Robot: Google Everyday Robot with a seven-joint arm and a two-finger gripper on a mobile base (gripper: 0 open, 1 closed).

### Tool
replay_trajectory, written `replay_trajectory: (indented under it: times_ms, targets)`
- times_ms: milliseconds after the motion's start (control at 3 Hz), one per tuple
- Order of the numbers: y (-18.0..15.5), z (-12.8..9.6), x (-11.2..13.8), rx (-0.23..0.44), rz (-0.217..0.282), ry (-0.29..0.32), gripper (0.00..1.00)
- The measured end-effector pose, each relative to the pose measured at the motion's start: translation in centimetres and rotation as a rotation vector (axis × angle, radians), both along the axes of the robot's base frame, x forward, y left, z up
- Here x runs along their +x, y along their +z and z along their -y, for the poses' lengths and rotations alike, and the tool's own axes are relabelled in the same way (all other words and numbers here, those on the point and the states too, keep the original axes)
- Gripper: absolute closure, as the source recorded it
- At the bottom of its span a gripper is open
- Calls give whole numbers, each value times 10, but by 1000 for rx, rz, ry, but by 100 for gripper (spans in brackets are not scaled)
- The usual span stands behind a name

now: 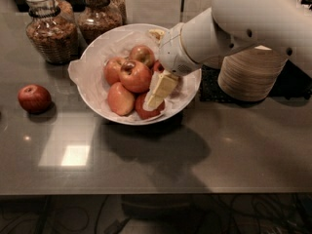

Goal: Pick apple from white bowl

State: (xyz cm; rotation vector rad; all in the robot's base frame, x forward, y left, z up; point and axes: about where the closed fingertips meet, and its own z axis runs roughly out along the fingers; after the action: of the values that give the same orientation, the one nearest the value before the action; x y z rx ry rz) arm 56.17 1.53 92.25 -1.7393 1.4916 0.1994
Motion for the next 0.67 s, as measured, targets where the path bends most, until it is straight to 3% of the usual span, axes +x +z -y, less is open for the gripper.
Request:
replay_trajectory:
  times_ms: [333, 667]
  targets:
    - [0, 0, 0, 0, 0, 1, 0]
    - [0, 0, 0, 0, 0, 1, 18]
